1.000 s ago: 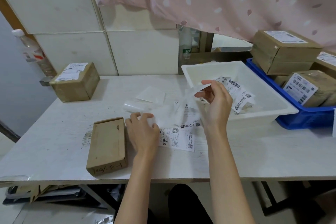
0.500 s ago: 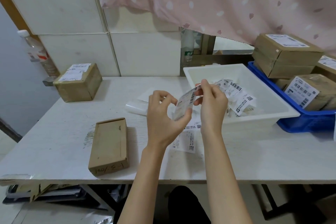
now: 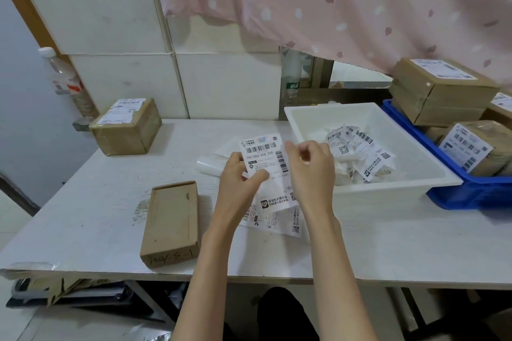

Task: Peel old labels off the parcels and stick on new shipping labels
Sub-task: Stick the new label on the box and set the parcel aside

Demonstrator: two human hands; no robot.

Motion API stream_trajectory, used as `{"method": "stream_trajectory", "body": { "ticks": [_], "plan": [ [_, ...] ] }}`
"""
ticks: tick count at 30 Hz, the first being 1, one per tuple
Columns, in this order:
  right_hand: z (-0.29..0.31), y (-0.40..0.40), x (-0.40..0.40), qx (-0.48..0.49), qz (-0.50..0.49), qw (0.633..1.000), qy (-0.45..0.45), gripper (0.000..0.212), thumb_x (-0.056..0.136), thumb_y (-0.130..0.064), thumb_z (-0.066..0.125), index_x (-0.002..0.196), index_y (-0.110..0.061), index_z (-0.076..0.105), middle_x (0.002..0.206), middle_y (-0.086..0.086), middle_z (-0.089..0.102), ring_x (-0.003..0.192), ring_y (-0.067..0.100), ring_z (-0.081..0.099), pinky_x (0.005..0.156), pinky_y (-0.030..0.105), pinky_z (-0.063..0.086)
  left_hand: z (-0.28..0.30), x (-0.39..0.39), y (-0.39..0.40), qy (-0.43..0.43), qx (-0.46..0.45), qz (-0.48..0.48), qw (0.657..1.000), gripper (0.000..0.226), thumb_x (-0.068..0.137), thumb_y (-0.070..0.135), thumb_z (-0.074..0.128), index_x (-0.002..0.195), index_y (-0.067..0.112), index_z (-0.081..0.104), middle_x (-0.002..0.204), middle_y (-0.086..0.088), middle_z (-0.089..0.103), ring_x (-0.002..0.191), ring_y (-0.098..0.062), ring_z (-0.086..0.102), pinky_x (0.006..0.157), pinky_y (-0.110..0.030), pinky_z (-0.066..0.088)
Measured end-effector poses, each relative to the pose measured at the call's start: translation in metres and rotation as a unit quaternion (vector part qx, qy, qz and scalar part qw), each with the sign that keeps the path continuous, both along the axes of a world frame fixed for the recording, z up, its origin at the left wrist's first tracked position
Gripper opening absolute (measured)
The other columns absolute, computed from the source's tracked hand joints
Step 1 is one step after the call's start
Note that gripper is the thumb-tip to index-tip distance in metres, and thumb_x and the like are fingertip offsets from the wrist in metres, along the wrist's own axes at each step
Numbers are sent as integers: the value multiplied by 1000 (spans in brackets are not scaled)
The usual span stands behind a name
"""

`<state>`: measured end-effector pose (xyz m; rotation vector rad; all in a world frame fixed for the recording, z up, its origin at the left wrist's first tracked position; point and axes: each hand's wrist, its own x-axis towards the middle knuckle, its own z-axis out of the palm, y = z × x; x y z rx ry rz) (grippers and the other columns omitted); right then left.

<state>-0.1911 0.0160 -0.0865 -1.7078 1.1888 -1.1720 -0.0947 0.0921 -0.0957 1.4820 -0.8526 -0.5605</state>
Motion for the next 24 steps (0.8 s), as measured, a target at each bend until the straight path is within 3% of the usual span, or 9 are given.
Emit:
{"method": "stream_trajectory", "body": {
  "ticks": [3,7,11,14,16,20,24],
  "plan": [
    [-5,6,3,-23,9,996,82,30,88,-46,61,71,-22,59,90,-13,54,103,11,38,88,29,35,6,3,6,8,-2,1,1000,19,68,28,56,86,30,63,108,0,62,86,-8,61,69,-19,45],
    [-8,16,8,1,60,997,38,25,88,-31,66,68,-17,59,83,-13,58,105,11,42,79,24,28,9,12,15,20,30,39,999,6,87,20,59,81,18,58,97,-5,58,70,-4,57,54,-11,40],
    [-6,28,23,6,86,996,13,27,87,-29,68,65,-20,56,83,-6,59,83,13,56,72,29,38,3,32,28,-26,101,101,989,29,94,24,55,68,11,51,93,-14,54,74,-17,50,69,-34,40],
    [-7,41,41,23,113,993,25,30,87,-31,68,63,-22,54,82,-4,58,72,10,54,70,30,42,3,48,45,-95,144,121,978,46,91,37,56,74,-5,55,78,-14,53,72,-23,49,64,-37,37],
    [-9,50,51,25,127,991,29,31,88,-32,67,62,-22,52,83,-3,58,71,10,53,71,31,44,4,57,58,-111,149,139,973,45,87,42,57,72,0,50,67,-6,51,64,-20,48,58,-32,34],
    [-15,62,69,51,144,987,45,30,89,-36,65,66,-21,55,89,-3,62,75,12,58,76,33,48,5,72,83,-59,142,157,976,15,90,24,66,86,9,64,64,6,65,58,-4,60,52,-18,44],
    [-21,75,84,76,188,974,101,31,84,-46,67,71,-20,56,93,-2,65,79,15,63,73,37,51,2,87,104,-9,144,193,970,19,85,24,74,97,17,62,83,-4,74,78,-20,72,66,-38,56]
  ]
}}
